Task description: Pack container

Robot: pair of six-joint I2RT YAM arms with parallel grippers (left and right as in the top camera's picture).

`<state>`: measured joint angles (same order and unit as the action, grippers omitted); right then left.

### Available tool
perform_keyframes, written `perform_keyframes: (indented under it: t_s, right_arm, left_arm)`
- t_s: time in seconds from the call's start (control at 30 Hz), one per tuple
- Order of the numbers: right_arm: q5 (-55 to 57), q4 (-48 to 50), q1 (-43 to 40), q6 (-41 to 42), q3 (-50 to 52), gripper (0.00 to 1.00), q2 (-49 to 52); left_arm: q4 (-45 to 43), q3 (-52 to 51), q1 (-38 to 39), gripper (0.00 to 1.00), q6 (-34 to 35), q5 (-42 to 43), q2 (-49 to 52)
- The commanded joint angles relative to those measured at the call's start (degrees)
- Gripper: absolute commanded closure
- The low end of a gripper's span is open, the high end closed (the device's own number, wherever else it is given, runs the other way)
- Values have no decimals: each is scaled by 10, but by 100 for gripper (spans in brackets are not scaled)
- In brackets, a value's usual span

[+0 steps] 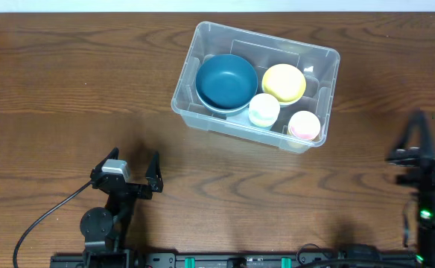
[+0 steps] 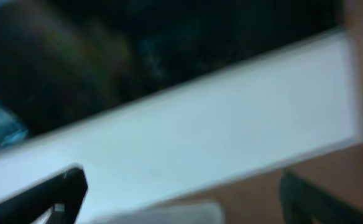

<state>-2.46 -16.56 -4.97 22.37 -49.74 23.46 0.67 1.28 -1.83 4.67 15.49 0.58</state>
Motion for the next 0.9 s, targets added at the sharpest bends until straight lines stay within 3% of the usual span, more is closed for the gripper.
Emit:
perform_keyframes:
  t_s: [0.0, 0.2, 0.33, 0.87]
  right_arm:
    - [-87, 66, 11, -46, 108, 1, -45]
    - [12, 162, 39, -49, 265, 1, -129]
    - [69, 170, 50, -49, 317, 1, -171]
    - [65, 354, 50, -49, 449, 1, -210]
  left_arm:
    - [20, -10, -3, 2, 3, 3, -3]
    - [20, -10, -3, 2, 3, 3, -3]
    - [20, -10, -3, 2, 3, 3, -3]
    - [20, -10, -3, 2, 3, 3, -3]
